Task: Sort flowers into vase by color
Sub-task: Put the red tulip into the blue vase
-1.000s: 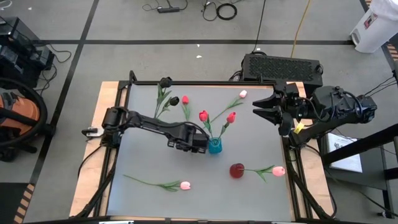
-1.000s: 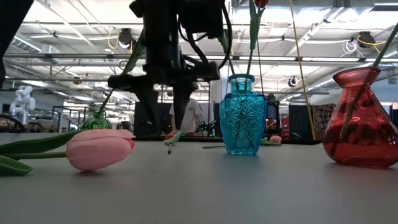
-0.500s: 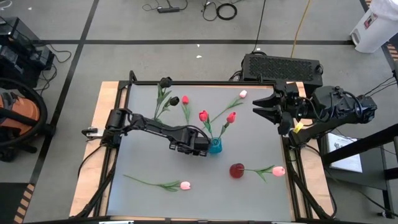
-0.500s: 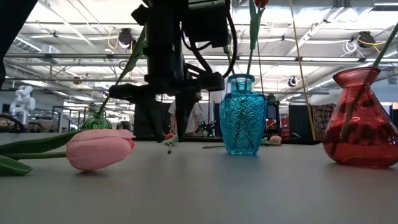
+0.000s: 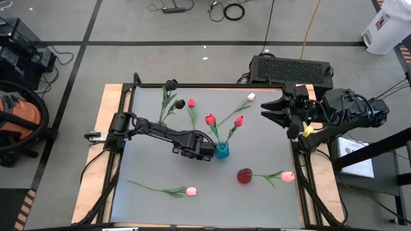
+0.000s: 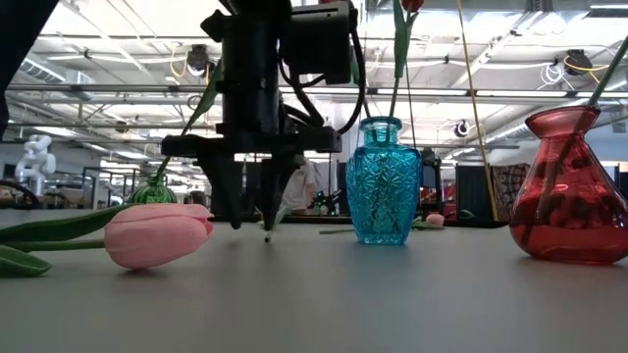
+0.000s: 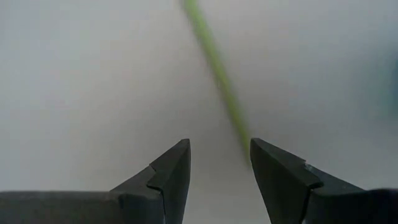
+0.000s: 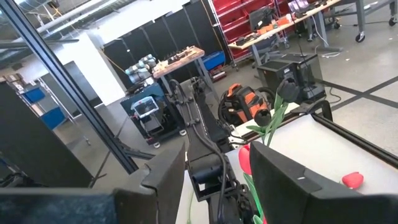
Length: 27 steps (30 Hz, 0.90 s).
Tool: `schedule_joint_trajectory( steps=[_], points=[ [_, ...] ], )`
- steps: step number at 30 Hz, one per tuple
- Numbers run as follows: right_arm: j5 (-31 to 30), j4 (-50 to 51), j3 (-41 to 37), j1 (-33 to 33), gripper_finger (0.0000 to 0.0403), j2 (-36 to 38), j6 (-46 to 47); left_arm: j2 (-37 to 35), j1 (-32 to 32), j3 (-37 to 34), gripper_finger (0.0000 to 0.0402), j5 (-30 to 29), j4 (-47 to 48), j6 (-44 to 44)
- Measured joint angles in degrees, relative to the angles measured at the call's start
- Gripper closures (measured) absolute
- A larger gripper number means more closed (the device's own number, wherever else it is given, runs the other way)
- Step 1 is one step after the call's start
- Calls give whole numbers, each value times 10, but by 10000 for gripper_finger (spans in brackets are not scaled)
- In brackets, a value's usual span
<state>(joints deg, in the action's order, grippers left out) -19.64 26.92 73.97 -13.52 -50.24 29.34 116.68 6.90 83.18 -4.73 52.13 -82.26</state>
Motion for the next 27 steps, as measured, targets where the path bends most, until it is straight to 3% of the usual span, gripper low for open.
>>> schedule_joint_trajectory(
  steps=[17,27],
  points=[
    [0,-1,0,0,232,0,14,25,1,2,228,8,-29,33],
    [0,-1,0,0,232,0,15,26,1,3,228,13,44,62]
  ],
)
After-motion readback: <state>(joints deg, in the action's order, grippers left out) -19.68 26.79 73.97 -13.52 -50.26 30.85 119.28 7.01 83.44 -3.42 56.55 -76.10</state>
